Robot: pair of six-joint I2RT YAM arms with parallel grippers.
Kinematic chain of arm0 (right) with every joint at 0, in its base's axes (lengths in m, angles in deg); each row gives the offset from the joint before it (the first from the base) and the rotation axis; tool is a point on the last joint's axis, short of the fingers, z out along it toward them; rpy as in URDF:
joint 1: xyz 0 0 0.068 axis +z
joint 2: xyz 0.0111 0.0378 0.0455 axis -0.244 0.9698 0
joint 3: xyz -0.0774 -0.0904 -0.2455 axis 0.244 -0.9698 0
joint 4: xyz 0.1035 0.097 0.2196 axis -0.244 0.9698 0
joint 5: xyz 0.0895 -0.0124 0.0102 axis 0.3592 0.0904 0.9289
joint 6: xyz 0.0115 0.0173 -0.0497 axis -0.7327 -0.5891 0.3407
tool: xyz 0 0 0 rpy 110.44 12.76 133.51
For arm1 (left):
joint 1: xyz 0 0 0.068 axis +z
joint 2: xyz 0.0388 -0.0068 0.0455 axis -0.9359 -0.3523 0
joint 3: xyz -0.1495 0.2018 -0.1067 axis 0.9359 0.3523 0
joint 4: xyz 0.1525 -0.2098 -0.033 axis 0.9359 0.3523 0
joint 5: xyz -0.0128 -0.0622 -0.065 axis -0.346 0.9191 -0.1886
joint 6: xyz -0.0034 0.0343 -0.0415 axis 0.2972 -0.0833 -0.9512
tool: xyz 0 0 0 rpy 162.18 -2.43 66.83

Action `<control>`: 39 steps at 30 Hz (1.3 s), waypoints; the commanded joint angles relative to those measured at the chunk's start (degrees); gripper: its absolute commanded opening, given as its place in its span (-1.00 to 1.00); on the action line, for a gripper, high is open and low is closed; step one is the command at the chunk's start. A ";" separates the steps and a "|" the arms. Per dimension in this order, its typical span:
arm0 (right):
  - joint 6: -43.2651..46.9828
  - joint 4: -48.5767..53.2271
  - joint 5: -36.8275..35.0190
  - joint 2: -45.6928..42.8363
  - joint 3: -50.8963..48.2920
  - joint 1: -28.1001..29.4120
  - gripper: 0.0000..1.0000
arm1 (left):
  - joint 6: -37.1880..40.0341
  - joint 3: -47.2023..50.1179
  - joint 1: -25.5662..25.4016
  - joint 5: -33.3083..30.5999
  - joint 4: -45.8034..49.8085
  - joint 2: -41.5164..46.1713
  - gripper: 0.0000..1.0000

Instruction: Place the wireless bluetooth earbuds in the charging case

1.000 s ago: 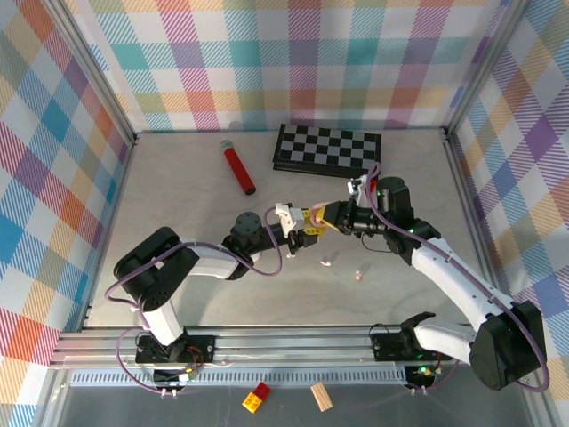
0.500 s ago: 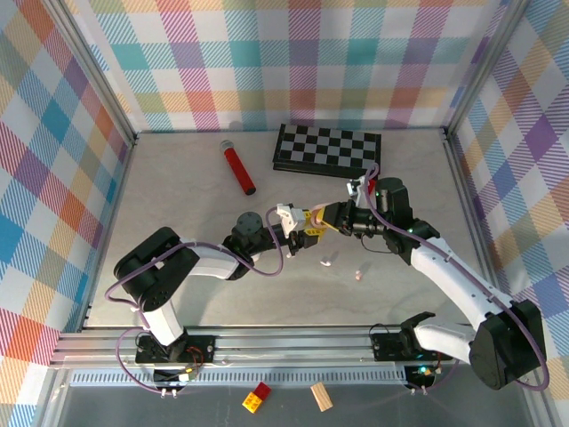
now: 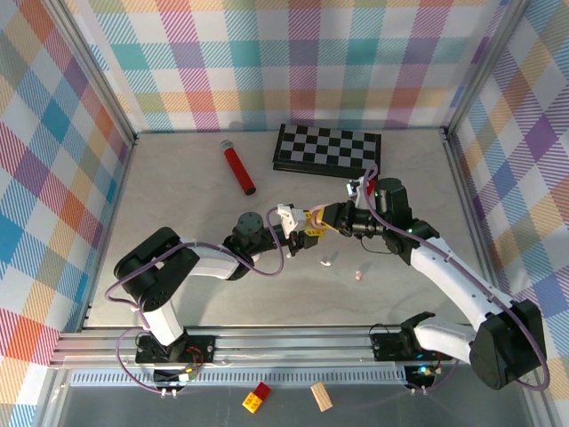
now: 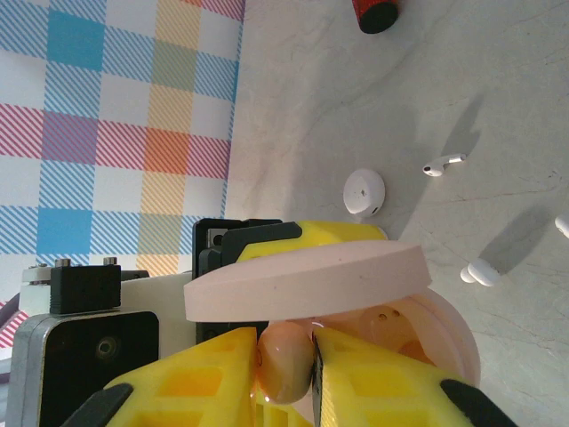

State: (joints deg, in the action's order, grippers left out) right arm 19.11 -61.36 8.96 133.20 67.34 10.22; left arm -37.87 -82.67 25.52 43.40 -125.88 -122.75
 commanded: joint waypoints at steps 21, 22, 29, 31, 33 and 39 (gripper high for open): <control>3.96 6.76 -1.09 -3.79 2.12 0.01 -0.11 | -1.09 -1.35 -0.48 -0.71 -7.64 0.10 -0.31; 4.25 6.93 -1.05 -4.15 2.13 0.01 -0.10 | -0.98 -1.27 -0.45 -0.82 -7.62 0.21 -0.31; 9.57 8.59 -5.99 -13.67 -0.20 0.02 0.11 | -1.79 0.37 1.54 -0.93 -8.18 0.30 -0.31; 10.40 10.91 -8.67 -17.00 -1.63 0.05 0.13 | -1.79 1.19 2.22 -1.05 -8.28 0.47 -0.31; 11.70 14.69 -11.37 -19.68 -2.59 -0.02 0.15 | -2.01 2.05 3.08 -1.04 -8.35 1.00 -0.31; 13.25 27.42 -23.47 -20.87 -5.45 -0.08 0.20 | -2.75 4.15 4.98 -0.62 -8.38 3.07 -0.32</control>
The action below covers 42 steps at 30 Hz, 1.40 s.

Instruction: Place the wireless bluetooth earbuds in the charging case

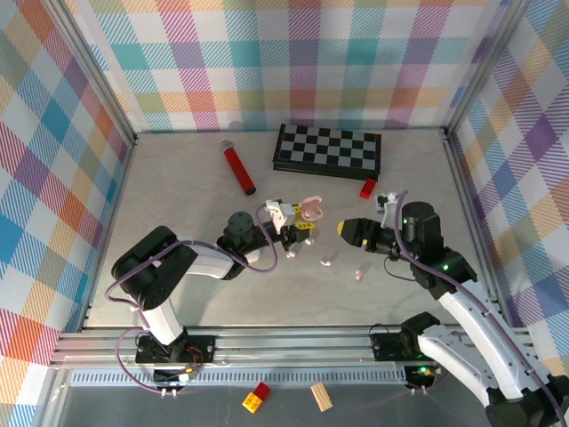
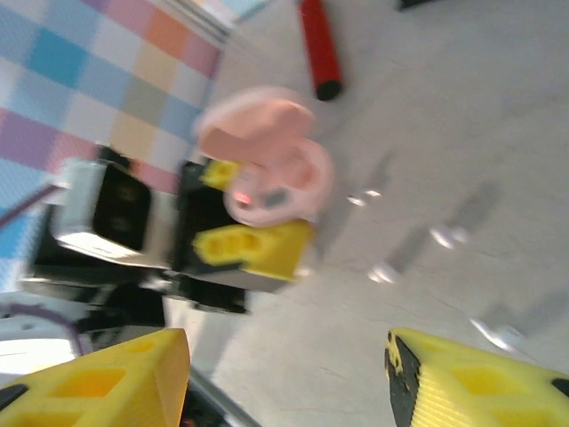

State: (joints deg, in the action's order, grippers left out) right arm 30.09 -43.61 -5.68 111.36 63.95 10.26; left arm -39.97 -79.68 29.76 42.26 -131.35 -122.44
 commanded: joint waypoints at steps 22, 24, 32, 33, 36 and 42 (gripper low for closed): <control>3.49 -2.91 -12.45 26.41 -11.02 -0.12 0.30 | -1.78 5.05 2.29 1.47 -3.02 6.32 -0.32; 3.50 -4.12 -11.59 28.54 -11.02 -0.08 0.30 | -1.98 4.86 2.76 1.92 -3.10 6.33 -0.31; 2.27 -4.42 -8.82 29.06 -12.54 0.57 0.26 | -2.55 5.70 3.93 2.55 -3.14 6.57 -0.31; 1.93 -4.58 -8.29 28.61 -12.87 0.87 0.25 | -2.59 5.90 4.01 2.47 -3.15 6.59 -0.31; 0.57 -3.92 -7.59 27.51 -13.30 2.27 0.24 | -2.40 6.49 4.19 2.20 -3.16 6.59 -0.31; -2.54 -0.94 -10.43 24.82 -12.98 6.72 0.24 | -2.40 6.70 4.89 2.72 -3.38 5.97 -0.31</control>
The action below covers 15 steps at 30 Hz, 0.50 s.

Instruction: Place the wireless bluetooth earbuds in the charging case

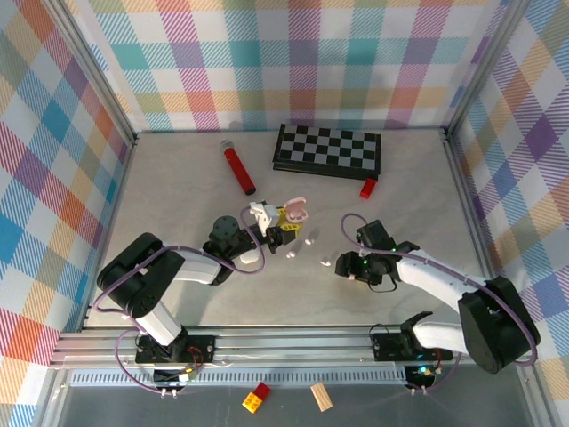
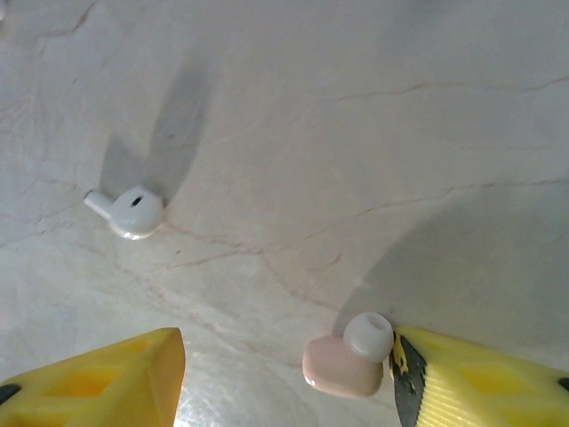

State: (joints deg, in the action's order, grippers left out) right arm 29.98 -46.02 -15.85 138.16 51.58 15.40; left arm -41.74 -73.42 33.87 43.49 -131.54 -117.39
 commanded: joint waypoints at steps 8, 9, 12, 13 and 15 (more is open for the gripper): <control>-2.80 5.15 -3.21 -3.35 2.26 4.76 0.24 | -1.43 0.23 1.58 2.03 -3.08 1.60 -0.31; -2.40 7.09 -5.80 -3.57 2.96 4.72 0.24 | -1.44 0.28 1.58 1.95 -3.10 1.75 -0.31; -1.77 9.72 -12.14 -3.98 3.97 4.30 0.25 | -1.43 0.70 1.58 1.52 -3.08 2.19 -0.31; -1.29 9.23 -12.61 -3.76 4.15 3.79 0.26 | -1.44 0.87 1.58 1.33 -3.03 2.32 -0.31; -0.37 7.36 -12.34 -2.63 4.63 3.12 0.28 | -1.44 1.07 1.58 1.20 -2.97 2.50 -0.31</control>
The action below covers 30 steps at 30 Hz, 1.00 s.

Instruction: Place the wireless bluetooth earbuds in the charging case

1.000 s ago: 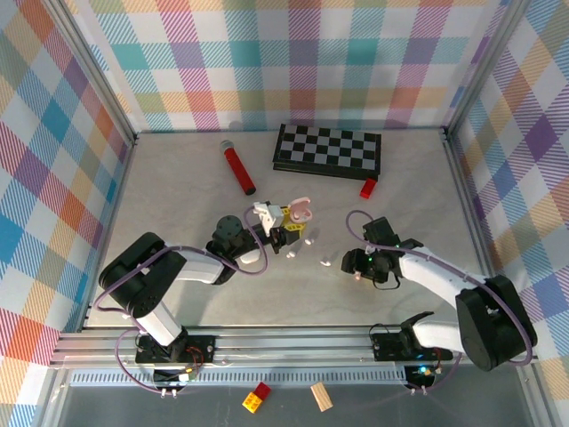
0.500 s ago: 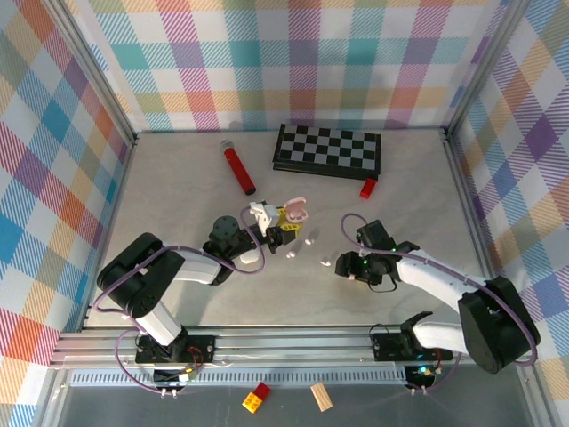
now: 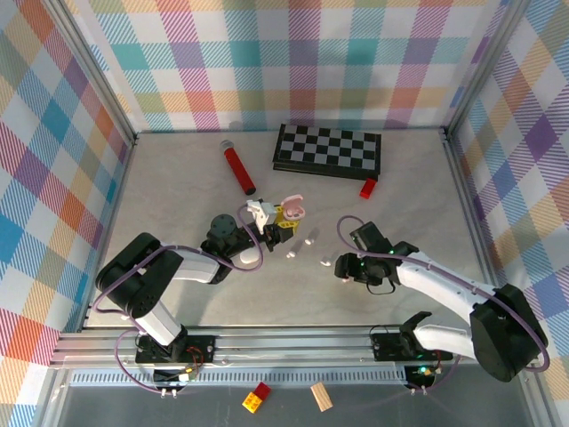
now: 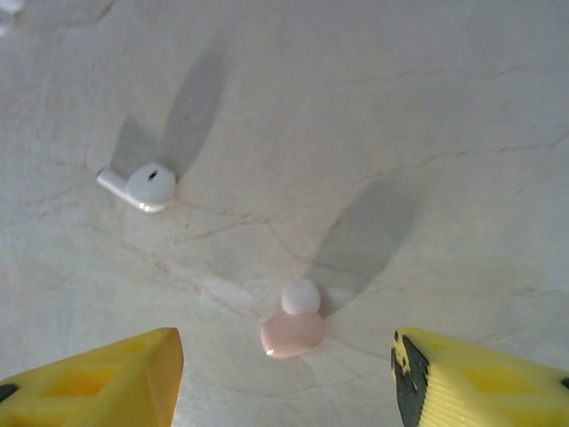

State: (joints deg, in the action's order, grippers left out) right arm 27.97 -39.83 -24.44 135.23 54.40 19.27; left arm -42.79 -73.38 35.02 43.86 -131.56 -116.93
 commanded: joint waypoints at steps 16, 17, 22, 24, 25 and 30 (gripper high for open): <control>0.68 -3.07 3.00 4.99 0.18 0.91 0.30 | -0.52 2.67 1.30 0.69 -2.94 3.19 -0.31; 0.30 -2.90 2.99 4.68 -0.14 1.51 0.30 | -0.59 2.70 1.38 0.78 -2.97 3.28 -0.31; -1.88 -2.17 2.90 3.35 -0.32 4.57 0.29 | -0.59 2.73 1.73 0.78 -2.93 3.69 -0.31; -2.11 -1.85 2.87 3.00 0.31 5.72 0.29 | -0.63 3.03 1.91 0.78 -2.96 3.89 -0.31; -2.02 -0.97 2.31 2.86 0.93 6.04 0.29 | -0.65 3.22 2.00 0.69 -2.95 3.98 -0.31; -0.86 4.88 -4.69 -0.37 3.28 6.16 0.30 | -0.91 3.85 2.35 0.65 -3.01 4.42 -0.31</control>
State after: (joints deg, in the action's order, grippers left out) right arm 27.27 -39.61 -24.63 137.13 55.05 25.30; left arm -43.16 -70.26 36.69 43.86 -131.56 -114.02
